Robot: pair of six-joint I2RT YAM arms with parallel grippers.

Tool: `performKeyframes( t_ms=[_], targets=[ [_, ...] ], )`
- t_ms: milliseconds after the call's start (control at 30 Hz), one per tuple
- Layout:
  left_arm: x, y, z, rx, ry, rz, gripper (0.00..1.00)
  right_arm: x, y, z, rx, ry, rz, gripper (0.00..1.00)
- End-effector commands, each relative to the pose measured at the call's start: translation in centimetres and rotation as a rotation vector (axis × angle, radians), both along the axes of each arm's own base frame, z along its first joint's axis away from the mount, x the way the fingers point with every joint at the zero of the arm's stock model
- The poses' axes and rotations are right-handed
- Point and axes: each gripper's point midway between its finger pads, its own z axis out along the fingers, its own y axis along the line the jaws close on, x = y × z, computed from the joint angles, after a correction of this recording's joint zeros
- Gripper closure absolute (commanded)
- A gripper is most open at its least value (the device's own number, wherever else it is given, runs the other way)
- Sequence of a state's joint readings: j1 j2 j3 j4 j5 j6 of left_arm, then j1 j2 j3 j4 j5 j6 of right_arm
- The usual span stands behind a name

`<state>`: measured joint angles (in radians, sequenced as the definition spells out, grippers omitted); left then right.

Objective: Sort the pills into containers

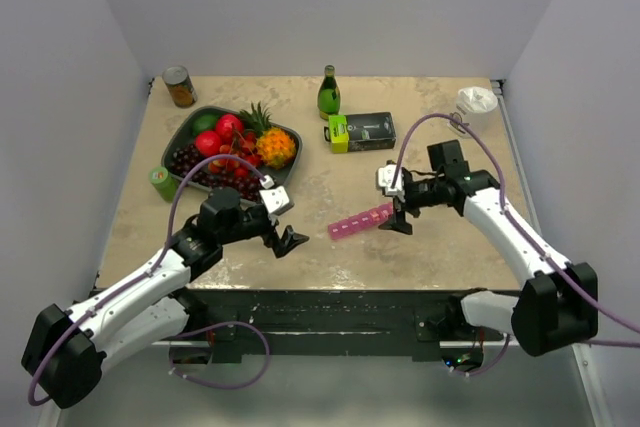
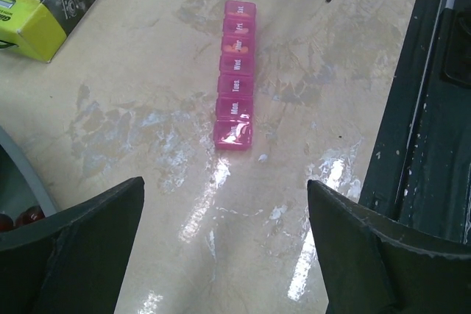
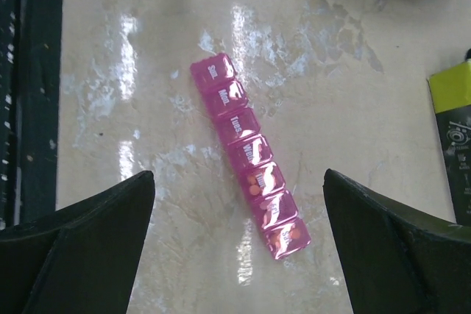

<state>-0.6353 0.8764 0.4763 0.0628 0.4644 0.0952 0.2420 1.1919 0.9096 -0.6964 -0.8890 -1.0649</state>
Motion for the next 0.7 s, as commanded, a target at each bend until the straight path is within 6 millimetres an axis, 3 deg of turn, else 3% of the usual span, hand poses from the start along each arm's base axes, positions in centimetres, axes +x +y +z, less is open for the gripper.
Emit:
performKeyframes(
  t_ms=[0, 200, 333, 667],
  targets=[
    [0.1, -0.5, 1.1, -0.026, -0.084, -0.035, 0.04, 2.9, 0.5, -3.7, -0.150, -0.162, 0.098, 0.01],
    [0.9, 0.1, 1.0, 0.008, -0.075, 0.010, 0.03, 3.9, 1.8, -6.6, -0.238, -0.182, 0.149, 0.04],
    [1.5, 0.7, 1.2, 0.023, -0.083, 0.050, 0.02, 3.7, 2.9, -9.5, -0.329, -0.148, 0.222, 0.12],
    [1.8, 1.1, 1.7, 0.023, -0.102, 0.067, 0.02, 4.1, 3.1, -12.1, -0.428, -0.109, 0.241, 0.25]
  ],
)
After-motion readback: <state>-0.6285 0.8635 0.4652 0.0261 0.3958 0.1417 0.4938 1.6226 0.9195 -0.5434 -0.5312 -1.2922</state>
